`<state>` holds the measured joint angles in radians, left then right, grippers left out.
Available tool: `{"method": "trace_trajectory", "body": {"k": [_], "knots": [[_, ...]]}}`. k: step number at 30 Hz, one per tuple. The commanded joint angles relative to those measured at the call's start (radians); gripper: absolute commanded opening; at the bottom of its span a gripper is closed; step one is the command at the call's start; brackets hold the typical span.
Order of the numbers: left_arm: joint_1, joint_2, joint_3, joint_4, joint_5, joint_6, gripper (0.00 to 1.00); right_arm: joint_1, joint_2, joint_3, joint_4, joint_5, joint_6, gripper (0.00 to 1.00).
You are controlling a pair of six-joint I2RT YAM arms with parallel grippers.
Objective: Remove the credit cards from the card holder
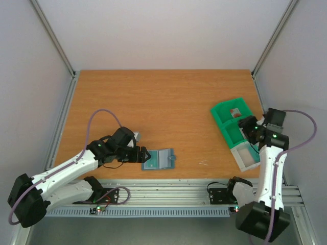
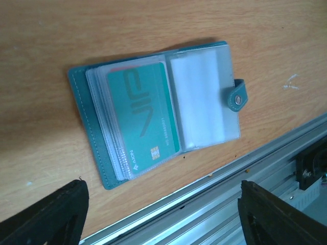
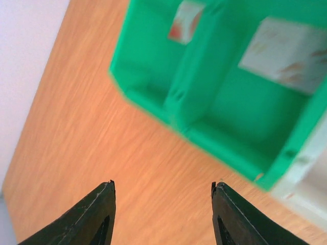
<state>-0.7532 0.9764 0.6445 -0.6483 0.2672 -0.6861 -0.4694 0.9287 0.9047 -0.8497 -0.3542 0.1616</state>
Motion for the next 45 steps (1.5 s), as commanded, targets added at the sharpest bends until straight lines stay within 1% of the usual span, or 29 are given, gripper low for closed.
{"method": "trace_trajectory", "body": {"k": [1,6,8,9,13,16,20,24,28,29,31,34,40,45], "knots": [[0.006,0.042,-0.047,0.165,0.037,-0.064,0.77,0.216,-0.041,0.002,-0.032,-0.036,0.017,0.51],[0.02,0.111,-0.072,0.255,0.076,-0.084,0.59,0.453,-0.085,-0.067,0.028,-0.055,0.069,0.49],[0.027,0.132,-0.087,0.29,0.09,-0.092,0.5,0.54,-0.101,-0.108,0.06,-0.073,0.092,0.47],[0.03,0.142,-0.092,0.306,0.1,-0.098,0.47,0.585,-0.11,-0.127,0.069,-0.061,0.106,0.45],[0.048,0.178,-0.112,0.349,0.11,-0.105,0.41,0.751,-0.124,-0.175,0.128,-0.017,0.152,0.44],[0.064,0.193,-0.131,0.378,0.116,-0.11,0.39,0.883,-0.09,-0.18,0.187,0.029,0.184,0.44],[0.073,0.214,-0.157,0.416,0.119,-0.091,0.36,1.052,0.001,-0.162,0.261,0.113,0.217,0.41],[0.077,0.254,-0.16,0.426,0.144,-0.066,0.28,1.202,0.124,-0.151,0.373,0.18,0.236,0.4],[0.078,0.293,-0.181,0.473,0.151,-0.083,0.21,1.285,0.289,-0.133,0.487,0.169,0.232,0.37],[0.079,0.304,-0.183,0.482,0.154,-0.089,0.17,1.293,0.346,-0.125,0.512,0.151,0.23,0.37],[0.079,0.321,-0.182,0.484,0.157,-0.096,0.14,1.306,0.419,-0.107,0.554,0.109,0.225,0.36],[0.079,0.321,-0.189,0.486,0.15,-0.11,0.1,1.329,0.498,-0.084,0.594,0.073,0.207,0.34],[0.079,0.318,-0.189,0.473,0.134,-0.126,0.09,1.342,0.604,-0.098,0.685,0.018,0.222,0.3],[0.08,0.298,-0.201,0.496,0.128,-0.156,0.09,1.342,0.654,-0.099,0.7,0.005,0.206,0.28]]}}
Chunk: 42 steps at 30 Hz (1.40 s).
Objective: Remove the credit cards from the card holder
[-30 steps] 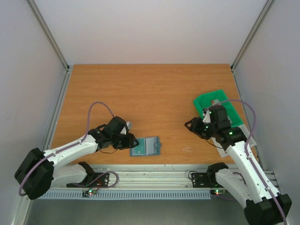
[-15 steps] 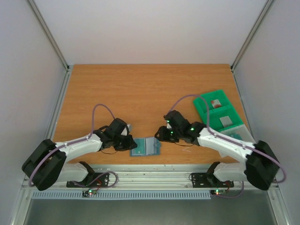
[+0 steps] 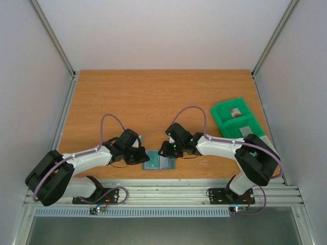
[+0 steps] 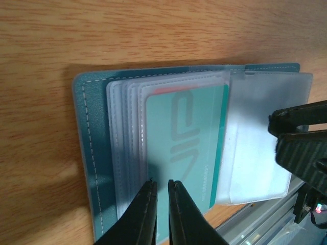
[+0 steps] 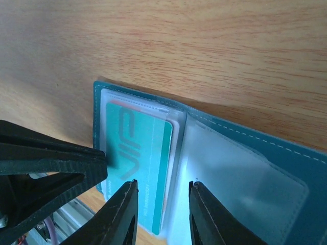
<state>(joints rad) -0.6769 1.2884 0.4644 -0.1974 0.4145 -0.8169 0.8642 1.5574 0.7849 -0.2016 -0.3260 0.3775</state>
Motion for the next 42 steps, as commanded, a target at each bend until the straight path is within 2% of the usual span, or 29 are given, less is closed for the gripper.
{"method": "trace_trajectory", "body": {"k": [1,13,21,26,37,42], "knots": [[0.003,-0.019,-0.024,0.044,-0.021,-0.029,0.1,0.009,0.032,0.02,0.061,-0.026,-0.013,0.28],[0.003,-0.031,-0.05,0.01,-0.024,-0.03,0.1,0.009,0.098,-0.002,0.126,-0.076,-0.008,0.21],[0.002,-0.05,-0.061,0.017,-0.031,-0.048,0.1,0.009,0.112,-0.008,0.098,-0.071,-0.041,0.17],[0.002,-0.031,-0.044,-0.029,-0.062,-0.023,0.1,0.009,0.117,-0.005,0.061,-0.029,-0.049,0.15],[0.002,-0.064,-0.064,-0.025,-0.07,-0.042,0.1,0.008,0.104,0.01,-0.02,0.042,-0.088,0.09],[0.003,-0.105,-0.06,-0.051,-0.062,-0.056,0.12,0.014,0.053,0.021,-0.039,0.037,-0.093,0.11]]}}
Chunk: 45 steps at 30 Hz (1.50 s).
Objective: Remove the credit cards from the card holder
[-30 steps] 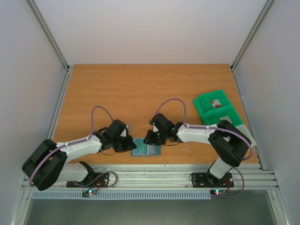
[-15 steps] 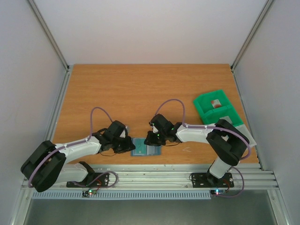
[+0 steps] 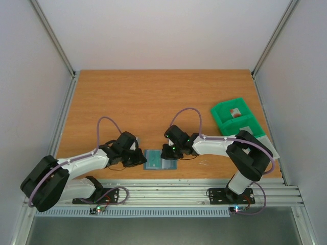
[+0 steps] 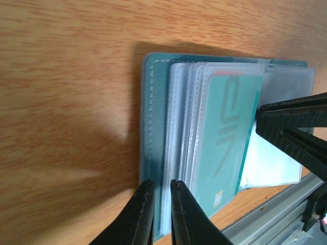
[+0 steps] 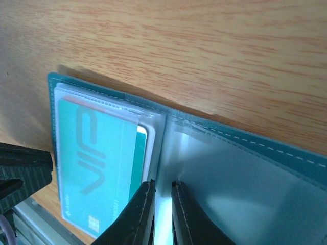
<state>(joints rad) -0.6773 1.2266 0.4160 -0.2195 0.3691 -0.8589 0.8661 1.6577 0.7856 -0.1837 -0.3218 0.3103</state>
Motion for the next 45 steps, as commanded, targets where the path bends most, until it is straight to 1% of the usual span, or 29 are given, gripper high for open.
{"method": "trace_trajectory", "body": {"k": [1,8,11,17,21,26,31,33,37,40,45], "knots": [[0.003,-0.054,-0.01,-0.033,-0.011,-0.021,0.14,0.014,-0.055,0.022,-0.058,0.027,-0.021,0.12],[0.003,-0.113,0.019,-0.033,-0.002,-0.043,0.17,0.015,-0.033,0.024,-0.02,-0.023,0.024,0.17],[0.003,-0.101,0.031,-0.019,-0.003,-0.037,0.19,0.016,-0.011,0.027,-0.007,-0.031,0.034,0.18],[0.004,-0.07,0.023,0.034,0.024,-0.01,0.19,0.015,0.029,0.035,0.004,-0.053,0.04,0.19],[0.004,-0.049,0.013,0.033,0.0,0.002,0.19,0.016,0.039,0.033,-0.022,-0.032,0.035,0.17],[0.003,0.0,0.024,-0.018,-0.037,0.03,0.19,0.015,0.016,0.052,-0.109,0.049,-0.016,0.14],[0.003,0.035,0.023,-0.017,-0.035,0.046,0.19,0.016,-0.014,0.074,-0.181,0.107,-0.047,0.13],[0.003,0.035,0.021,-0.018,-0.034,0.046,0.19,0.016,-0.033,0.08,-0.195,0.107,-0.044,0.12],[0.003,0.029,0.022,-0.032,-0.045,0.039,0.19,0.016,-0.075,0.071,-0.171,0.067,-0.023,0.13],[0.003,0.014,0.023,-0.038,-0.043,0.032,0.19,0.016,-0.068,0.058,-0.132,0.029,-0.001,0.14],[0.003,-0.021,0.023,0.031,0.038,-0.001,0.21,0.016,-0.027,0.038,-0.075,0.004,0.028,0.17]]}}
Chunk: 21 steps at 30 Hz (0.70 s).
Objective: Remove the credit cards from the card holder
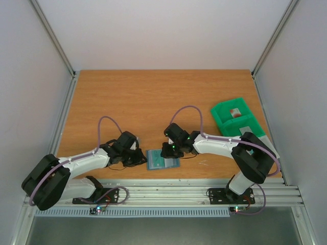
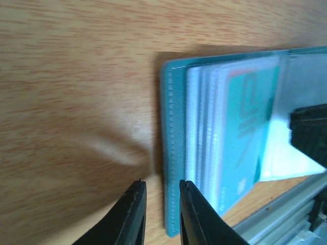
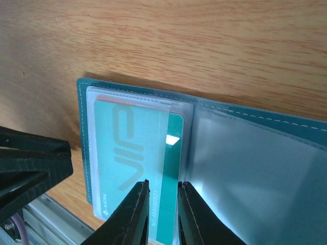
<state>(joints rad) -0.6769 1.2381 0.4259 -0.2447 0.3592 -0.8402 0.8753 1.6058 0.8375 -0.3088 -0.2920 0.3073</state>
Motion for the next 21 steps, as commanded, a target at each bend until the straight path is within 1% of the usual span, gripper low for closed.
{"method": "trace_trajectory", "body": {"k": [1,7,10,14,21], "knots": [[0.003,-0.037,0.019,0.057,0.053,-0.023,0.21,0.007,0.03,-0.015,0.05,-0.023,0.035,0.17],[0.003,-0.074,0.033,0.069,0.053,-0.02,0.22,0.007,0.034,-0.028,0.05,0.005,0.032,0.18],[0.003,-0.067,0.026,0.106,0.065,-0.017,0.22,0.007,0.044,-0.034,0.056,0.002,0.032,0.18],[0.003,-0.019,0.024,0.139,0.085,-0.018,0.21,0.006,0.053,-0.039,0.065,0.002,0.031,0.18],[0.003,0.087,0.033,0.126,0.071,-0.011,0.15,0.006,0.055,-0.043,0.049,0.024,0.016,0.17]]}}
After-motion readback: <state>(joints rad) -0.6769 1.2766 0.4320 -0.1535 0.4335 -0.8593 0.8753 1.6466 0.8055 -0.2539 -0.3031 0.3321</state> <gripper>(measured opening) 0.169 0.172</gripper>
